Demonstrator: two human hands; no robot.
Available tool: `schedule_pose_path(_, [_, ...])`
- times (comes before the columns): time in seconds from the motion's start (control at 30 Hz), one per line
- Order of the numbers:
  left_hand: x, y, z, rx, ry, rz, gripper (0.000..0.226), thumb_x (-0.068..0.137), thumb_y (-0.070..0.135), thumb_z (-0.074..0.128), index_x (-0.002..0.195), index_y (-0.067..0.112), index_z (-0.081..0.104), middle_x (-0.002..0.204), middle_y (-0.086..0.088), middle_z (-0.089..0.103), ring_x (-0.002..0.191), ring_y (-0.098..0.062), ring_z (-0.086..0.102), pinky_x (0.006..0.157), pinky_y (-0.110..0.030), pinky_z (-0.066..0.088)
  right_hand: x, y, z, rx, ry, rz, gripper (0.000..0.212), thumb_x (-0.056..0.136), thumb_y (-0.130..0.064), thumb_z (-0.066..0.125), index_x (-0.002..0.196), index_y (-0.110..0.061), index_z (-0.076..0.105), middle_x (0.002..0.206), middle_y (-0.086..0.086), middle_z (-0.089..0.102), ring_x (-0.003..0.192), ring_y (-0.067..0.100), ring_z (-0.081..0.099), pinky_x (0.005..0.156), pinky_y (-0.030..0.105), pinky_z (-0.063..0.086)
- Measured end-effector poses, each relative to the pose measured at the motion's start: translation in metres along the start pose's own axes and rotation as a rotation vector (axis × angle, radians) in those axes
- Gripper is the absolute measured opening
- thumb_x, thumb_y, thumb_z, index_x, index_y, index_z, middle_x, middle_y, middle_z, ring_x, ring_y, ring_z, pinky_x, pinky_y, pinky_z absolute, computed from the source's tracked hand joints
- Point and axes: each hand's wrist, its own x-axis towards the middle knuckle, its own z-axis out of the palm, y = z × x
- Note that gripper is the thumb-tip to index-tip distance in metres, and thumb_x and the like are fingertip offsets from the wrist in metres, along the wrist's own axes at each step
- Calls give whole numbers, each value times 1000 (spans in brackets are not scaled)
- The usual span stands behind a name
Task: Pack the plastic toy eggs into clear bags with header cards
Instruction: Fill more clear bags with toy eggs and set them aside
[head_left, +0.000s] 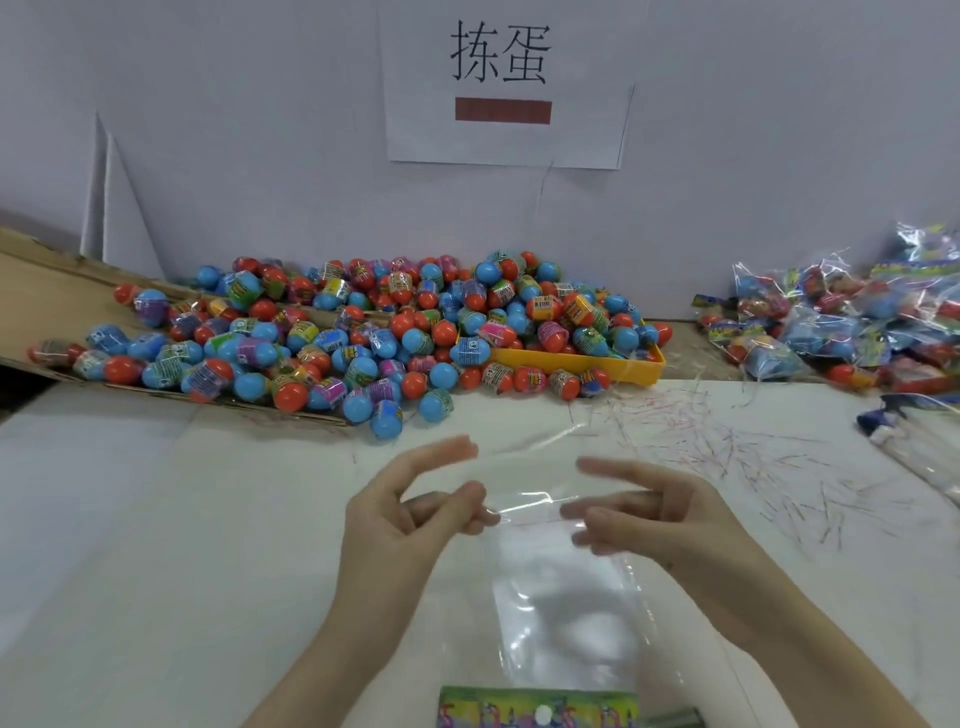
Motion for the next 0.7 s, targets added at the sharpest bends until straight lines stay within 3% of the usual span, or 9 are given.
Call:
schedule_pose_path(0.13, [-3, 13, 5, 124, 172, 46, 43, 63, 42, 68, 104, 43, 52, 108, 16, 64, 95, 5, 61, 77, -11, 47, -8, -14, 11, 54, 101, -129, 22, 50, -14, 74, 73, -12, 76, 71, 15, 71, 58, 22, 68, 52, 19, 51])
schedule_pose_path(0.2, [-13, 21, 9, 275, 317, 227, 35, 72, 50, 69, 101, 46, 49, 117, 20, 52, 108, 8, 50, 87, -14, 43, -10, -22, 18, 27, 280, -280, 17, 58, -2, 75, 66, -17, 76, 65, 8, 71, 55, 19, 68, 51, 16, 50])
schedule_pose_path(0.3, [-31, 27, 19, 432, 203, 465, 35, 71, 56, 62, 102, 41, 57, 117, 21, 55, 112, 9, 47, 88, -11, 40, -17, -30, 32, -564, 661, -739, 13, 70, -6, 75, 77, -18, 74, 67, -10, 68, 59, 5, 65, 58, 3, 45])
schedule_pose_path(0.37, [-39, 41, 32, 271, -13, 248, 60, 54, 76, 60, 108, 49, 59, 115, 32, 58, 112, 15, 48, 87, -1, 37, -21, -31, 48, -921, 729, -981, 11, 74, -15, 70, 84, -9, 72, 72, -7, 67, 59, 7, 63, 59, 9, 47])
schedule_pose_path(0.43, [-39, 47, 41, 6, -154, 33, 67, 43, 75, 68, 106, 56, 55, 113, 37, 58, 109, 12, 53, 84, -2, 41, -19, -34, 64, -1096, 509, -907, 27, 75, -19, 66, 100, -10, 68, 90, 6, 71, 66, 10, 67, 62, 18, 50])
schedule_pose_path(0.5, [-33, 50, 40, -168, -98, 0, 41, 58, 51, 78, 97, 44, 67, 104, 23, 68, 97, 1, 64, 71, -9, 49, -19, -38, 71, -1116, 140, -658, 49, 76, -27, 67, 122, -26, 52, 117, 5, 64, 92, 9, 65, 77, 16, 48])
schedule_pose_path(0.53, [-28, 50, 37, -219, -20, -7, 26, 67, 36, 79, 92, 37, 71, 96, 15, 72, 87, -4, 69, 64, -11, 51, -22, -40, 69, -969, 58, -653, 49, 73, -31, 68, 121, -30, 57, 114, -4, 67, 90, 3, 64, 76, 13, 48])
schedule_pose_path(0.63, [-21, 49, 24, -264, 71, -41, 18, 70, 17, 62, 75, 27, 76, 76, -2, 75, 58, -12, 69, 51, -15, 51, -33, -41, 55, -497, 263, -709, 29, 66, -39, 68, 93, -28, 69, 86, -22, 69, 68, -3, 61, 58, 11, 46])
schedule_pose_path(0.7, [-21, 48, 19, -246, 30, -42, 20, 62, 22, 61, 72, 29, 77, 73, -4, 74, 54, -15, 68, 51, -16, 51, -29, -44, 46, -440, 434, -615, 35, 62, -47, 74, 94, -40, 62, 93, -25, 65, 77, -1, 60, 62, 12, 45])
